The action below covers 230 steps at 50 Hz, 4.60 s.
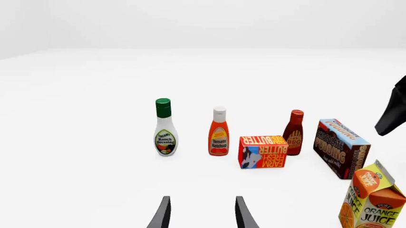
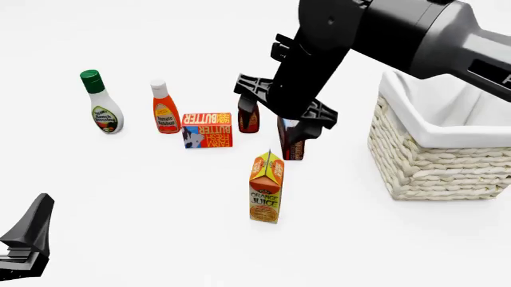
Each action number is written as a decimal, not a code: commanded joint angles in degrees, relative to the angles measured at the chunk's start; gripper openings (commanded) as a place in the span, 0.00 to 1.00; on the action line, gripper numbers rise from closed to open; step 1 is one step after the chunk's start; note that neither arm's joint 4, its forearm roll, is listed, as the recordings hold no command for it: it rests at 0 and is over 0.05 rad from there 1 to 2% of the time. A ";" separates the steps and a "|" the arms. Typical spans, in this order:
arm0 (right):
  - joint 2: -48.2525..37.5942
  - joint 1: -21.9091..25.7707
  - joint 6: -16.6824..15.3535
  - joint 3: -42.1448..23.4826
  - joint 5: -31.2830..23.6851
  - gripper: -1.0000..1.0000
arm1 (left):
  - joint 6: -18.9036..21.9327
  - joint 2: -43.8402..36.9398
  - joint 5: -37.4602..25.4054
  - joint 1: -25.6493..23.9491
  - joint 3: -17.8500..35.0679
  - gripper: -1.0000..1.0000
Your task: Pick the orange juice and place it in the basket.
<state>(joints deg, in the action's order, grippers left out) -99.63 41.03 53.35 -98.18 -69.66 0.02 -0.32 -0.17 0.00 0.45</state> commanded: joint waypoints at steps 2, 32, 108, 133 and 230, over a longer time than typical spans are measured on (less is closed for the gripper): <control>-0.69 0.04 -0.77 0.79 -0.24 1.00 | 0.00 0.01 0.00 0.01 0.00 1.00; -3.39 -0.28 -3.69 2.27 -0.24 1.00 | 0.00 0.00 0.00 0.00 0.00 1.00; -6.35 0.19 -4.83 4.91 -0.24 1.00 | 0.00 0.00 0.00 0.00 0.00 1.00; -8.36 -0.28 -5.42 3.78 -0.24 1.00 | 0.02 0.00 0.00 0.01 0.00 1.00; -14.01 -1.25 -6.73 3.81 2.06 1.00 | 0.01 0.00 0.00 0.00 0.00 1.00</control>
<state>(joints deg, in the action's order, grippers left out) -113.62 39.96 46.71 -95.68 -68.54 0.03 -0.32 -0.17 0.01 0.45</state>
